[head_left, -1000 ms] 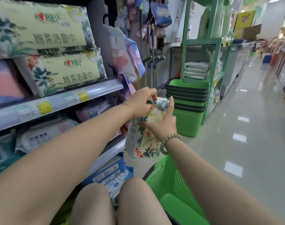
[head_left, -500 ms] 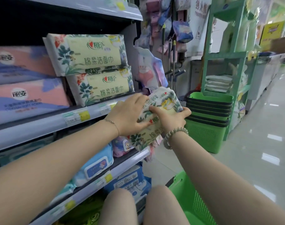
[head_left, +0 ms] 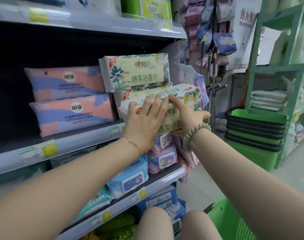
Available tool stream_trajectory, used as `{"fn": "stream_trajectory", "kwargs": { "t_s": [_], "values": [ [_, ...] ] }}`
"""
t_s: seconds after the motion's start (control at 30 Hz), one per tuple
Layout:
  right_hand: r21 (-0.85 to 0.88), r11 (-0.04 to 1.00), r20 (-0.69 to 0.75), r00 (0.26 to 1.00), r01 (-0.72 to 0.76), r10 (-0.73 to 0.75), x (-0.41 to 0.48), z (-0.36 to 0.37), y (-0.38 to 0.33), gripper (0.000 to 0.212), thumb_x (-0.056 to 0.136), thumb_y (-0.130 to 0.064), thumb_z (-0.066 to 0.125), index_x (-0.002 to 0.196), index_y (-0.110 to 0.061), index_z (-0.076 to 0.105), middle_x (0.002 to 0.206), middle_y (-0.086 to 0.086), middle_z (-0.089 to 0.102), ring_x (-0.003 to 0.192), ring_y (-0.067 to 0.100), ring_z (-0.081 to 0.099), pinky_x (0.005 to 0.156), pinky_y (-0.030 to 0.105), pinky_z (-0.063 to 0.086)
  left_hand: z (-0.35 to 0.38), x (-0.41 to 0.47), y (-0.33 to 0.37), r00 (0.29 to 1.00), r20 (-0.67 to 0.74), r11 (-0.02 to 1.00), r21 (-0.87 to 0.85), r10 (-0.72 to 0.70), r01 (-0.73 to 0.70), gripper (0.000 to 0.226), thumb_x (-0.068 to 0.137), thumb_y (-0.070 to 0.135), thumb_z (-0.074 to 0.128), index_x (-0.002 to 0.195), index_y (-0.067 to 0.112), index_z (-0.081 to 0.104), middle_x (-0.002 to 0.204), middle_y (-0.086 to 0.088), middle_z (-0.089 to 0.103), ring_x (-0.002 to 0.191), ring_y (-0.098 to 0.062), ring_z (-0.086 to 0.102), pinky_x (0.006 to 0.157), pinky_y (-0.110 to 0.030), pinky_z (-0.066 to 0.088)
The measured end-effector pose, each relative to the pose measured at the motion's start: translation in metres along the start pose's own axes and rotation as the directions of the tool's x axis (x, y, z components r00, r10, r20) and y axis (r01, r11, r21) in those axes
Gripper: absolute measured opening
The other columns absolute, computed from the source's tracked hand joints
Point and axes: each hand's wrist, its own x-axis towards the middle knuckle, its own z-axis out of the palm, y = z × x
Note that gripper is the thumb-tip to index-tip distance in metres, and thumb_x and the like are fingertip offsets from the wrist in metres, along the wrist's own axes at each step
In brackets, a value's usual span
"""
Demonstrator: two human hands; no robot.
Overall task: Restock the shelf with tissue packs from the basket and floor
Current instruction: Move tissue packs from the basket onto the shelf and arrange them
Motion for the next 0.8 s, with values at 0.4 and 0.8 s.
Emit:
{"fn": "stream_trajectory", "kwargs": {
  "t_s": [0.4, 0.8],
  "values": [
    [-0.104, 0.903, 0.262, 0.887, 0.417, -0.379, -0.039, 0.047, 0.027, 0.071, 0.061, -0.061, 0.073, 0.107, -0.02, 0.038, 0.116, 0.002, 0.039, 0.107, 0.023, 0.045, 0.095, 0.04, 0.04, -0.032, -0.035, -0.095, 0.999, -0.029, 0.981, 0.19, -0.033, 0.038, 0.121, 0.048, 0.057, 0.076, 0.145, 0.01, 0.022, 0.138, -0.007, 0.032, 0.116, -0.026, 0.037, 0.082, -0.046, 0.037],
    [0.024, 0.754, 0.447, 0.667, 0.657, -0.596, -0.076, 0.114, 0.037, 0.073, 0.061, -0.05, 0.075, 0.112, -0.037, 0.024, 0.108, 0.003, 0.058, 0.091, 0.018, 0.062, 0.082, 0.041, 0.053, -0.067, -0.069, -0.185, 0.998, 0.003, 0.961, 0.27, -0.065, 0.062, 0.119, 0.039, 0.046, 0.079, 0.141, 0.009, 0.031, 0.125, -0.015, 0.04, 0.106, -0.033, 0.039, 0.079, -0.047, 0.037]
  ]
}}
